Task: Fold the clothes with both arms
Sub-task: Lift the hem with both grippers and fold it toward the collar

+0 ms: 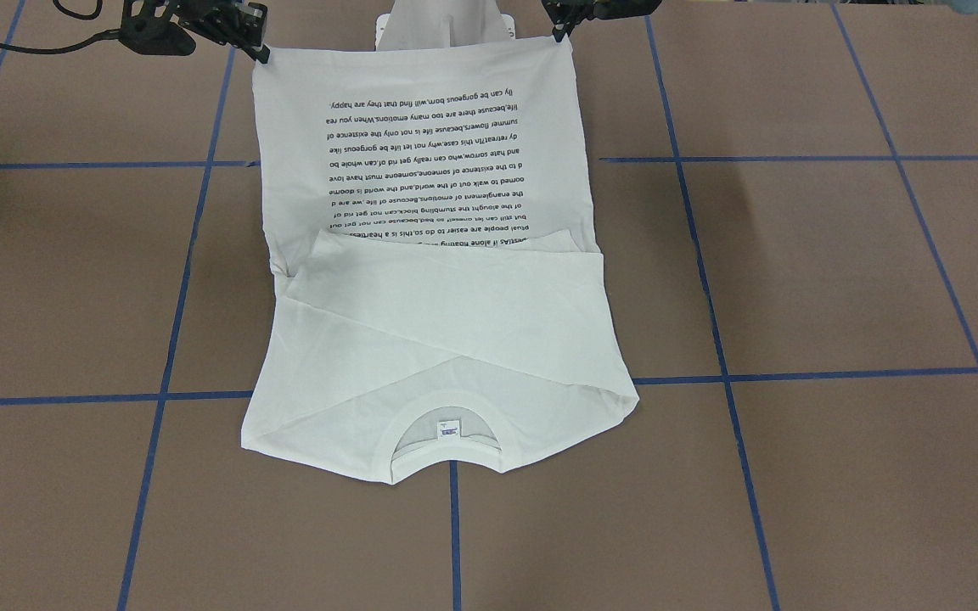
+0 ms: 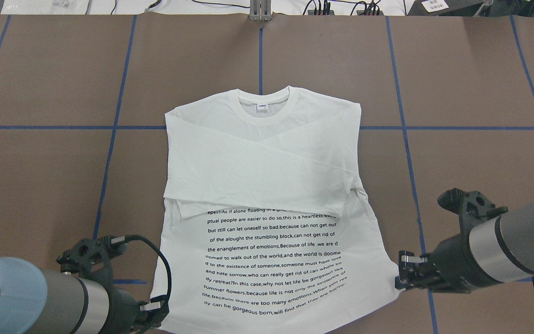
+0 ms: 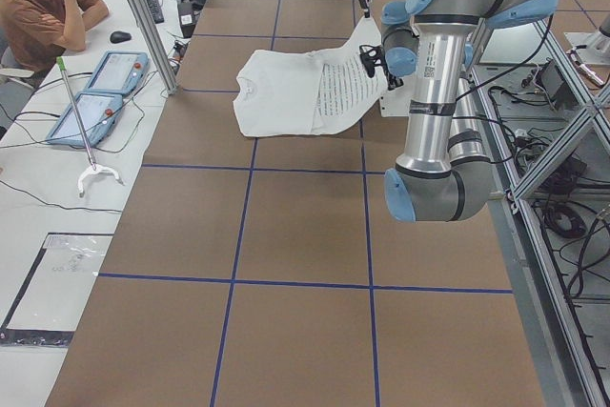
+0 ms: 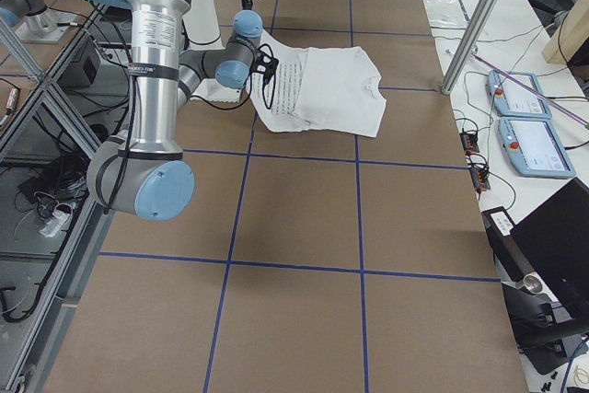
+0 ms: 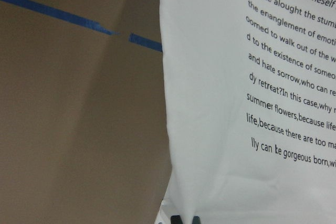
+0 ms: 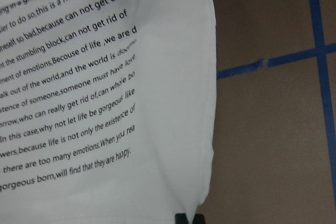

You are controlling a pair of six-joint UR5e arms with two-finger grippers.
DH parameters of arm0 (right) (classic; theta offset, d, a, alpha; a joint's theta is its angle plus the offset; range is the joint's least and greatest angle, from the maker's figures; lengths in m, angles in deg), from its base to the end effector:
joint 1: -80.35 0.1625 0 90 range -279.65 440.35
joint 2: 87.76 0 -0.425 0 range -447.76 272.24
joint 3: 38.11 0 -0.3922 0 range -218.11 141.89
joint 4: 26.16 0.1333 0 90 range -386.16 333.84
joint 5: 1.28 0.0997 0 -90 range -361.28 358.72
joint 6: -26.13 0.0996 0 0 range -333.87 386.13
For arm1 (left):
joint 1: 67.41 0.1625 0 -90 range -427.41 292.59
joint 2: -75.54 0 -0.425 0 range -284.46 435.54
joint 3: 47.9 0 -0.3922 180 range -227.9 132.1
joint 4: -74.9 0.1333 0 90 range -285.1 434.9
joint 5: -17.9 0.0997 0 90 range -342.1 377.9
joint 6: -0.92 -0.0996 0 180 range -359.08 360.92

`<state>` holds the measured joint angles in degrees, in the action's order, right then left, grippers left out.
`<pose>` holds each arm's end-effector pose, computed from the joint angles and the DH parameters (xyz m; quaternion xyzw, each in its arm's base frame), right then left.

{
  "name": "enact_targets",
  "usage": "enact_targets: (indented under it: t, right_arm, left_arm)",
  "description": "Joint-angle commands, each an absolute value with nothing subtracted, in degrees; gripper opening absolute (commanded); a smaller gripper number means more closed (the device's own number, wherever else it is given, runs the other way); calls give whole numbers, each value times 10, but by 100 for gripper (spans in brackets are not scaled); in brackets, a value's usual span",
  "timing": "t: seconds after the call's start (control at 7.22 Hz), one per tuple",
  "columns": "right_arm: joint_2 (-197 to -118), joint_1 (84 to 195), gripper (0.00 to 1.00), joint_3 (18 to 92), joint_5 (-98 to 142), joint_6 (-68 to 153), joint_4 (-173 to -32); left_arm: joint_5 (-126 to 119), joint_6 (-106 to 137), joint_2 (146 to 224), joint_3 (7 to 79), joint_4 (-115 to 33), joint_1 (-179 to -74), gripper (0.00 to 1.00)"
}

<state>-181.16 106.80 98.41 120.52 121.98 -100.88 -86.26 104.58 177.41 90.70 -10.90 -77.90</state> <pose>-0.3091 -0.2440 0.2781 -0.1514 -0.5044 0.1051 0.8436 0.3896 -0.1829 0.2079 -0.1216 0.4648 -0.1262 0.8679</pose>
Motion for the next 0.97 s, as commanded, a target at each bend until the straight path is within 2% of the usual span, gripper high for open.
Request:
enact_targets:
  t: [0.0,0.28,0.55,0.83]
  right_arm:
    - [-1744,1162,0,930,1222,1218,-1012]
    - [-1699,1210,0,876,1224,1218,-1013]
    - [-1627,1259,0,787,1246,1218,-1011]
    - [-1593,1298,0,741,1256,1182,-1011]
  left_arm:
    - [-892,983,1778,890,-105,-887,0]
    - [-939,918,1811,847,-104,-989,0]
    - [-942,915,1885,753,-106,-1032,0]
    - [-941,862,1902,694,-112,-1083,0]
